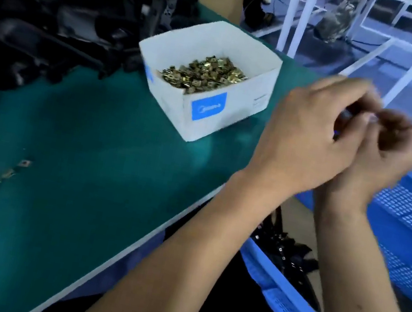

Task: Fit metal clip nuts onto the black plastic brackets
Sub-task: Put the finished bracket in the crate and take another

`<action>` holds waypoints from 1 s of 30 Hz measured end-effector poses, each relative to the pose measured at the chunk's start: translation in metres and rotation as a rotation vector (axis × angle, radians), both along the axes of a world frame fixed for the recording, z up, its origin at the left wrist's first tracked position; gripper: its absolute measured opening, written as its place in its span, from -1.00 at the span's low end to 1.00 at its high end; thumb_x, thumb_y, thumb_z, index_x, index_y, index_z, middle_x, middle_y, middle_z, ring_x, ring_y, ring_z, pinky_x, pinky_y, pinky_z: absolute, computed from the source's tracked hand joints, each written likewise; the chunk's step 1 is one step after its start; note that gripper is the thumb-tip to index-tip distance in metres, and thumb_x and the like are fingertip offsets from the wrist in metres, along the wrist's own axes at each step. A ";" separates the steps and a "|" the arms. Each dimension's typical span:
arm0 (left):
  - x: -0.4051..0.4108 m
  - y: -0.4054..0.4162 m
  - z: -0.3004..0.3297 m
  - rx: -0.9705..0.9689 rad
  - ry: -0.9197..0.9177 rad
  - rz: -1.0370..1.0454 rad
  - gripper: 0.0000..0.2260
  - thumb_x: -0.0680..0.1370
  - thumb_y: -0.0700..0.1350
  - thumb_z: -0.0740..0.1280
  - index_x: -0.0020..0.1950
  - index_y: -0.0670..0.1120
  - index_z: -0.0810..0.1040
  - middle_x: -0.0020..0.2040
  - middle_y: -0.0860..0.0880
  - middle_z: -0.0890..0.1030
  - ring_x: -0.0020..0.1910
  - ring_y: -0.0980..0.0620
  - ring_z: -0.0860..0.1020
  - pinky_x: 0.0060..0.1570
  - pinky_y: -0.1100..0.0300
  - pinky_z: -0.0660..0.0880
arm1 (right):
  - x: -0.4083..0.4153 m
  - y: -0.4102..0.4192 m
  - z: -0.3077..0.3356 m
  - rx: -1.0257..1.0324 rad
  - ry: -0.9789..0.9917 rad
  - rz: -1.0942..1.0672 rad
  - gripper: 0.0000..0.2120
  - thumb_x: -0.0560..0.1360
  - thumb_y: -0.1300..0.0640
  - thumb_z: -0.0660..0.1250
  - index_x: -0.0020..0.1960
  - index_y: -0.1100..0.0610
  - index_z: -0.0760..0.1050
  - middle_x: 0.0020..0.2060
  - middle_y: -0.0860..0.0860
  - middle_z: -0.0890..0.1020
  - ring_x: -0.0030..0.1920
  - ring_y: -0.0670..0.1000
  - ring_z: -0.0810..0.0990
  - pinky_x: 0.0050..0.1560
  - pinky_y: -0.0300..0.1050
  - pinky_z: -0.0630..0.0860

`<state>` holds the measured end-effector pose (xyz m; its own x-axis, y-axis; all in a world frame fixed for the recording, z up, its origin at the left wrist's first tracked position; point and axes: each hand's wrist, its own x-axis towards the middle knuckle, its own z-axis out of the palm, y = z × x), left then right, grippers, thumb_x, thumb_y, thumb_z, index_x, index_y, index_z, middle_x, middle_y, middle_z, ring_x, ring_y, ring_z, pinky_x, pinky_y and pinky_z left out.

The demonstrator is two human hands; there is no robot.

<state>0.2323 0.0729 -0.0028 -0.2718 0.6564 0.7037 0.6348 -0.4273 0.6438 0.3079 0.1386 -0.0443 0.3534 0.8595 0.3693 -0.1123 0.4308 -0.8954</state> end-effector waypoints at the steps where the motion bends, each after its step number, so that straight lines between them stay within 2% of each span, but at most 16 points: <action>1: -0.017 -0.013 0.013 0.081 -0.041 0.055 -0.92 0.49 -0.38 0.39 -0.08 -0.24 0.64 -0.16 -0.03 0.66 -0.16 -0.02 0.62 -0.14 0.07 0.56 | -0.016 -0.012 0.017 0.100 0.025 0.065 -0.84 0.44 0.30 0.27 -0.06 0.07 0.47 -0.27 -0.07 0.55 -0.27 -0.11 0.53 -0.18 -0.15 0.51; 3: -0.054 -0.043 0.029 0.148 -0.133 0.200 -0.92 0.50 -0.39 0.37 -0.09 -0.26 0.63 -0.18 -0.03 0.66 -0.21 -0.01 0.62 -0.20 0.09 0.57 | -0.061 -0.045 0.040 0.194 0.018 0.263 -0.85 0.47 0.33 0.27 -0.04 0.11 0.46 -0.34 -0.17 0.55 -0.33 -0.16 0.51 -0.27 -0.21 0.47; 4: -0.070 -0.056 0.032 0.151 -0.168 0.292 -0.91 0.49 -0.39 0.36 -0.09 -0.24 0.63 -0.19 -0.01 0.66 -0.21 0.02 0.62 -0.19 0.09 0.57 | -0.083 -0.062 0.044 0.186 -0.037 0.382 -0.89 0.50 0.31 0.28 -0.04 0.12 0.47 -0.35 -0.15 0.57 -0.34 -0.13 0.52 -0.28 -0.15 0.48; 6: -0.107 -0.092 0.029 0.128 -0.222 0.505 -0.88 0.47 -0.36 0.37 -0.10 -0.18 0.64 -0.19 0.04 0.67 -0.19 0.07 0.63 -0.14 0.08 0.58 | -0.133 -0.099 0.042 0.094 -0.192 0.648 -0.92 0.58 0.18 0.30 -0.08 0.16 0.51 -0.28 0.03 0.64 -0.26 0.03 0.56 -0.19 0.12 0.55; 8: -0.143 -0.135 0.019 0.088 -0.275 0.711 -0.87 0.47 -0.33 0.37 -0.11 -0.13 0.65 -0.22 0.08 0.66 -0.20 0.10 0.63 -0.10 0.06 0.58 | -0.178 -0.134 0.032 0.029 -0.461 0.933 -0.76 0.60 0.07 0.23 -0.06 0.24 0.55 -0.15 0.21 0.68 -0.12 0.12 0.61 -0.04 0.22 0.55; 9: -0.159 -0.156 0.012 0.061 -0.295 0.817 -0.88 0.47 -0.31 0.38 -0.11 -0.10 0.65 -0.22 0.10 0.66 -0.20 0.12 0.63 -0.07 0.07 0.58 | -0.196 -0.149 0.026 0.037 -0.708 1.021 -0.75 0.59 0.09 0.20 -0.04 0.25 0.56 -0.10 0.26 0.68 -0.07 0.20 0.66 -0.01 0.19 0.57; 10: -0.177 -0.185 0.004 0.034 -0.304 0.935 -0.88 0.48 -0.27 0.39 -0.10 -0.08 0.66 -0.22 0.12 0.66 -0.20 0.15 0.62 -0.05 0.09 0.57 | -0.217 -0.170 0.021 0.073 -0.984 1.080 -0.78 0.58 0.12 0.19 -0.03 0.24 0.54 -0.10 0.27 0.68 -0.04 0.26 0.68 -0.03 0.15 0.60; 12: -0.201 -0.231 -0.010 -0.033 -0.326 1.108 -0.89 0.50 -0.22 0.38 -0.07 -0.03 0.66 -0.21 0.14 0.65 -0.19 0.18 0.61 -0.03 0.11 0.57 | -0.244 -0.205 0.012 0.189 -1.425 1.038 -0.83 0.58 0.06 0.20 -0.05 0.17 0.43 -0.08 0.26 0.66 0.01 0.31 0.67 -0.14 0.02 0.50; 14: -0.224 -0.280 -0.025 -0.090 -0.311 1.288 -0.89 0.51 -0.20 0.37 -0.03 -0.03 0.64 -0.14 0.11 0.65 -0.12 0.12 0.61 0.01 0.07 0.55 | -0.269 -0.242 0.004 0.356 -1.603 0.988 -0.62 0.60 -0.22 0.23 0.01 0.12 0.33 -0.03 0.22 0.62 0.05 0.31 0.62 -0.21 -0.01 0.35; 15: -0.235 -0.304 -0.032 -0.120 -0.290 1.399 -0.88 0.51 -0.19 0.36 0.00 -0.05 0.63 -0.08 0.06 0.65 -0.04 0.03 0.60 0.06 0.03 0.53 | -0.280 -0.260 0.001 0.447 -1.656 0.940 -0.47 0.57 -0.38 0.19 0.07 0.11 0.34 -0.09 0.17 0.58 0.00 0.28 0.60 -0.29 -0.03 0.31; 17: -0.256 -0.340 -0.043 -0.198 -0.258 1.600 -0.82 0.49 -0.17 0.34 0.08 -0.10 0.59 0.07 -0.07 0.60 0.08 -0.14 0.51 0.15 -0.01 0.45 | -0.291 -0.284 -0.004 0.612 -1.711 0.840 -0.29 0.50 -0.53 0.14 0.14 0.14 0.38 -0.27 0.06 0.43 -0.23 0.15 0.49 -0.45 -0.08 0.18; 19: -0.275 -0.365 -0.051 -0.343 -0.252 1.692 -0.73 0.52 -0.09 0.38 0.19 -0.13 0.54 0.18 -0.16 0.52 0.15 -0.23 0.45 0.17 0.03 0.35 | -0.299 -0.299 -0.015 0.831 -1.676 0.757 -0.35 0.54 -0.48 0.14 0.07 0.15 0.39 -0.39 0.02 0.36 -0.41 0.06 0.36 -0.49 -0.10 0.11; 21: -0.290 -0.373 -0.057 -0.575 -0.230 1.670 -0.58 0.53 0.07 0.45 0.28 -0.11 0.48 0.26 -0.17 0.47 0.24 -0.24 0.42 0.17 0.04 0.32 | -0.303 -0.297 -0.021 1.005 -1.605 0.718 -0.47 0.62 -0.36 0.14 0.04 0.15 0.40 -0.40 0.04 0.44 -0.41 0.11 0.45 -0.49 -0.11 0.13; 23: -0.301 -0.371 -0.062 -0.713 -0.241 1.617 -0.49 0.52 0.15 0.47 0.31 -0.07 0.41 0.27 -0.15 0.46 0.26 -0.22 0.43 0.08 0.04 0.35 | -0.308 -0.284 -0.023 1.062 -1.523 0.793 -0.58 0.66 -0.24 0.17 0.03 0.14 0.42 -0.31 0.10 0.59 -0.29 0.22 0.61 -0.44 -0.07 0.22; 26: -0.308 -0.365 -0.068 -0.691 -0.271 1.582 -0.50 0.49 0.06 0.51 0.29 -0.09 0.36 0.21 -0.10 0.50 0.15 -0.17 0.52 -0.07 0.11 0.32 | -0.310 -0.266 -0.024 1.062 -1.442 0.939 -0.70 0.63 -0.13 0.21 -0.07 0.10 0.40 -0.31 0.10 0.60 -0.28 0.26 0.60 -0.38 -0.05 0.28; 30: -0.305 -0.359 -0.069 -0.524 -0.318 1.515 -0.60 0.43 0.00 0.49 0.20 -0.06 0.46 0.05 0.03 0.59 0.02 0.03 0.51 -0.06 0.19 0.33 | -0.313 -0.251 -0.031 0.923 -1.307 1.158 -0.72 0.60 -0.02 0.27 -0.22 0.06 0.31 -0.41 0.00 0.49 -0.36 0.20 0.51 -0.35 0.02 0.41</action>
<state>-0.0727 -0.2858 -0.0716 -0.9352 -0.1947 0.2958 0.0675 0.7221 0.6885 -0.0054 -0.1126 -0.0753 -0.9488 -0.1342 0.2860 -0.2054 0.9499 -0.2355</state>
